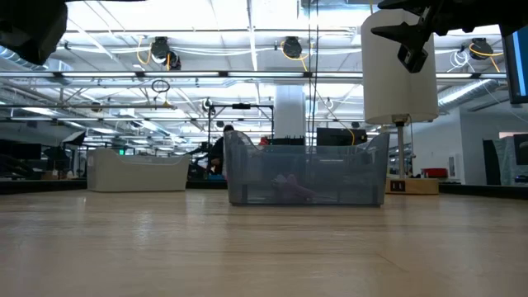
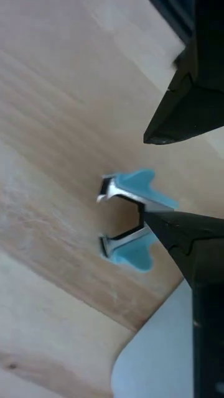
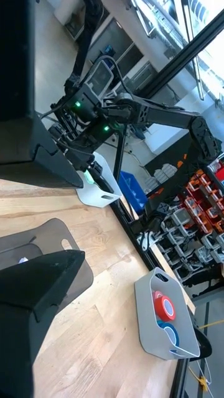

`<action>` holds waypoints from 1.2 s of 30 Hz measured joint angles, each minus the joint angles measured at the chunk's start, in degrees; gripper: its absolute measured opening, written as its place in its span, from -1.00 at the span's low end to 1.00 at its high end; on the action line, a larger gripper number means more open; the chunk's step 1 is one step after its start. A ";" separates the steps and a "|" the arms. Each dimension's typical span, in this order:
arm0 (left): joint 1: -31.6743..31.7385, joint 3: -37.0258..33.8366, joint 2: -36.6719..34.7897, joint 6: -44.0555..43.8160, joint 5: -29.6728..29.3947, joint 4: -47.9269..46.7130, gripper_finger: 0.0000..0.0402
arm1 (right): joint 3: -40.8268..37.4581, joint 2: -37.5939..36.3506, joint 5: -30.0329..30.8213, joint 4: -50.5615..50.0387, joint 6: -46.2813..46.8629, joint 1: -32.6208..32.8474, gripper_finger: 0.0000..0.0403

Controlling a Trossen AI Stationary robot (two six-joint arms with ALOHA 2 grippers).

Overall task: Pick and place Stapler, Stapler remover, tape
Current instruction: Put the light blue stapler remover into the black bin

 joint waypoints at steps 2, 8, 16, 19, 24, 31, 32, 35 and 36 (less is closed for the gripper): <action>0.03 0.00 0.07 0.00 -0.76 -0.04 -0.08 | 0.00 0.00 0.00 -0.01 -0.01 0.01 -0.17; 0.04 0.02 1.28 0.08 -2.09 -0.14 -0.08 | 0.00 0.00 0.00 0.00 -0.02 0.02 -0.17; 0.52 0.11 4.29 0.44 2.74 1.08 -0.15 | 0.00 0.00 0.02 0.00 0.00 0.01 -0.17; 1.20 0.10 4.35 0.42 2.44 2.03 -0.33 | 0.00 0.00 0.03 0.00 0.00 0.00 -0.17; 1.70 0.07 4.35 1.47 2.13 2.55 -0.73 | 0.00 0.00 0.22 0.00 0.00 0.00 -0.17; 2.03 0.07 4.35 1.59 2.43 2.81 -0.79 | 0.00 0.00 0.22 0.00 0.00 0.00 -0.17; 2.10 0.07 4.35 1.51 2.44 2.83 -0.79 | 0.00 0.00 0.22 0.00 0.00 0.00 -0.17; 2.81 0.07 4.23 1.08 3.08 2.84 -0.79 | 0.00 0.00 0.22 0.02 0.00 0.02 -0.17; 3.18 0.04 4.05 1.09 3.13 3.05 -0.79 | 0.00 0.00 0.22 0.02 0.05 0.00 -0.17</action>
